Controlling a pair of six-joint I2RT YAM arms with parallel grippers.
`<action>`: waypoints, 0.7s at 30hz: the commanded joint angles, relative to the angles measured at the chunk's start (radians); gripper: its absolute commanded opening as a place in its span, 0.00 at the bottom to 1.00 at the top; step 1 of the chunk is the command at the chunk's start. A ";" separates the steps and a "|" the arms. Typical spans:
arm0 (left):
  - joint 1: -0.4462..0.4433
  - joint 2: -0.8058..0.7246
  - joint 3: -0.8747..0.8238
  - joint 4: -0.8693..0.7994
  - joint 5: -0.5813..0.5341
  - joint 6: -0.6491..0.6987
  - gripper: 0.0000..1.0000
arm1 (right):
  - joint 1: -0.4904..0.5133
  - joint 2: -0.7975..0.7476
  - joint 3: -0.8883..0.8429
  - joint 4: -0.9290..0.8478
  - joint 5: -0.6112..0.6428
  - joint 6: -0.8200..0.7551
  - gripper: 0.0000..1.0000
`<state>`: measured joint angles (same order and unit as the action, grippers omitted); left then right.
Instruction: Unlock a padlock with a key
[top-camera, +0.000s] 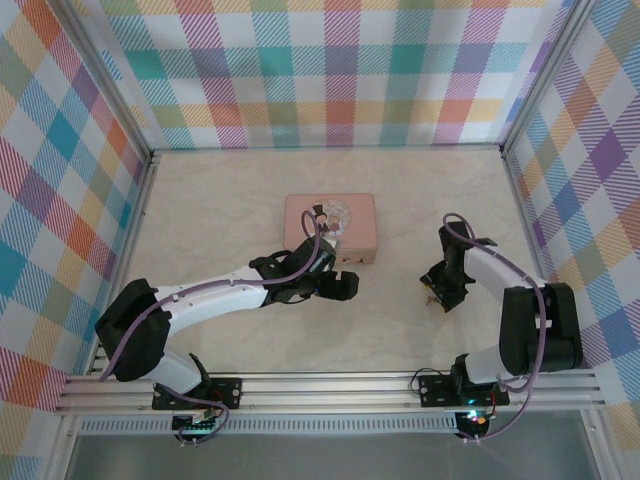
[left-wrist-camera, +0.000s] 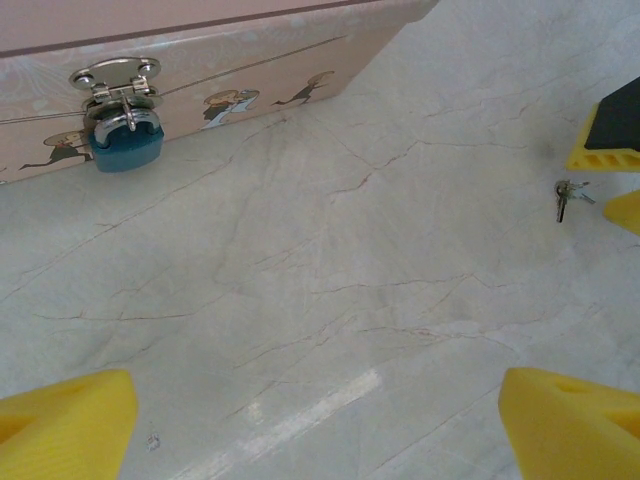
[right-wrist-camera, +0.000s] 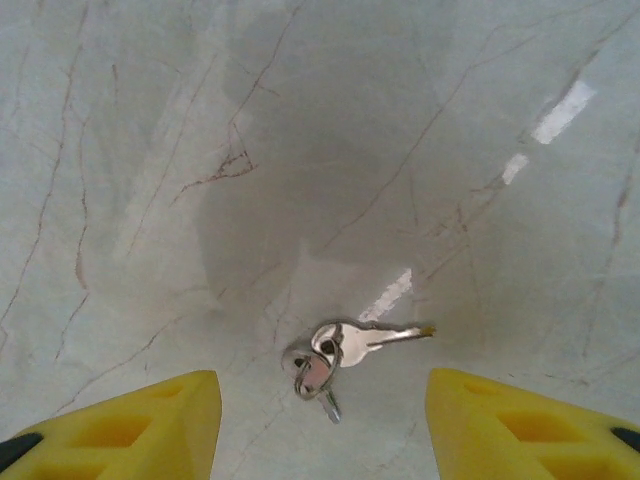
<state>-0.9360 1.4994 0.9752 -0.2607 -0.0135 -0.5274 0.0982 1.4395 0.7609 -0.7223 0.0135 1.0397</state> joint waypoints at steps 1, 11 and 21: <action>-0.017 0.000 0.006 -0.009 -0.017 -0.009 0.93 | -0.005 0.025 -0.015 0.030 -0.024 0.034 0.56; -0.018 -0.001 0.009 -0.009 -0.023 -0.008 0.93 | -0.005 0.057 -0.034 0.056 -0.004 0.045 0.43; -0.017 -0.005 -0.001 -0.008 -0.038 -0.008 0.93 | -0.008 0.064 -0.052 0.070 -0.004 0.045 0.02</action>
<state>-0.9401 1.4994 0.9752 -0.2607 -0.0288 -0.5312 0.0971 1.4685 0.7471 -0.6697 0.0002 1.0843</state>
